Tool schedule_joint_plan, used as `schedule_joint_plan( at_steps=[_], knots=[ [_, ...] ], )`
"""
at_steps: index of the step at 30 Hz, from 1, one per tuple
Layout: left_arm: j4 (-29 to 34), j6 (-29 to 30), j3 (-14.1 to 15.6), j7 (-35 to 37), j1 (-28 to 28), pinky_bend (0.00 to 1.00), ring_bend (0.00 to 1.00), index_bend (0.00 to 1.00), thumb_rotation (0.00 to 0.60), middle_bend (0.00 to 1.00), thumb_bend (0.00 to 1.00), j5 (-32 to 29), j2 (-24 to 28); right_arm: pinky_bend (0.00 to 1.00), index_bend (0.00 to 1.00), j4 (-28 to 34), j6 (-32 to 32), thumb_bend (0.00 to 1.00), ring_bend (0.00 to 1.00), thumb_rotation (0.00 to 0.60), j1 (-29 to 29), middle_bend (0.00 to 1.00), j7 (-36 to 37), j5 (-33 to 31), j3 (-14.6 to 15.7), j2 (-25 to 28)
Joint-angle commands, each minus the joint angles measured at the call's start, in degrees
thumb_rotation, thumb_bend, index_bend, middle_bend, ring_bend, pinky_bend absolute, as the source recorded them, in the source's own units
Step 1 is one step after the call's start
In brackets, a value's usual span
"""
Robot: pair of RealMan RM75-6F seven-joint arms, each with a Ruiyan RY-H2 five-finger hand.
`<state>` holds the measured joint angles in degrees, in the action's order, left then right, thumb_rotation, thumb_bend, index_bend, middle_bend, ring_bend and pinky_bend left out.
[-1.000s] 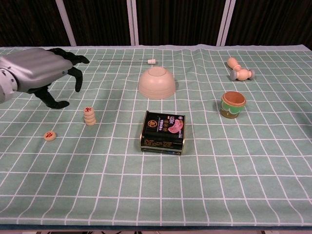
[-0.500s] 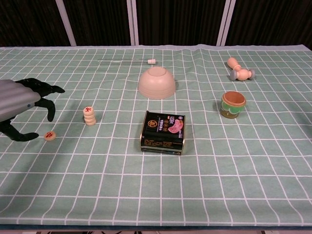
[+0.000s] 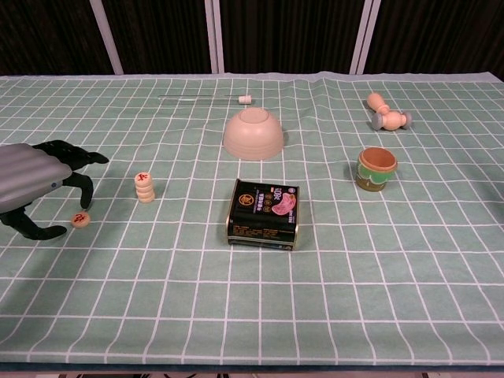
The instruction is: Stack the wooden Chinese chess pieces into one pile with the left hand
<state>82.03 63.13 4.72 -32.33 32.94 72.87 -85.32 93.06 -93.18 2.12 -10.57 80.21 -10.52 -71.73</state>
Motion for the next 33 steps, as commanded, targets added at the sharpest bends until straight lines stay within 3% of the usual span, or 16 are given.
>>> schedule_joint_plan(
  at_steps=[1,33],
  knots=[
    [-0.44,-0.28,-0.4,-0.11,-0.02,0.0,0.0,0.43,0.6,0.01,0.27,0.14,-0.4,0.0,0.11,0.01,0.06,0.23,0.0,0.6,0.0,0.01,0.08,-0.02,0.01,0.04],
    [-1.61,-2.44,-2.67,-4.07,-0.73,0.0,0.0,0.48,0.6,0.01,0.3,-0.07,-1.92,0.0,0.12,0.03,0.06,0.23,0.0,0.6,-0.01,0.01,-0.02,-0.13,-0.03,-0.02]
  ],
)
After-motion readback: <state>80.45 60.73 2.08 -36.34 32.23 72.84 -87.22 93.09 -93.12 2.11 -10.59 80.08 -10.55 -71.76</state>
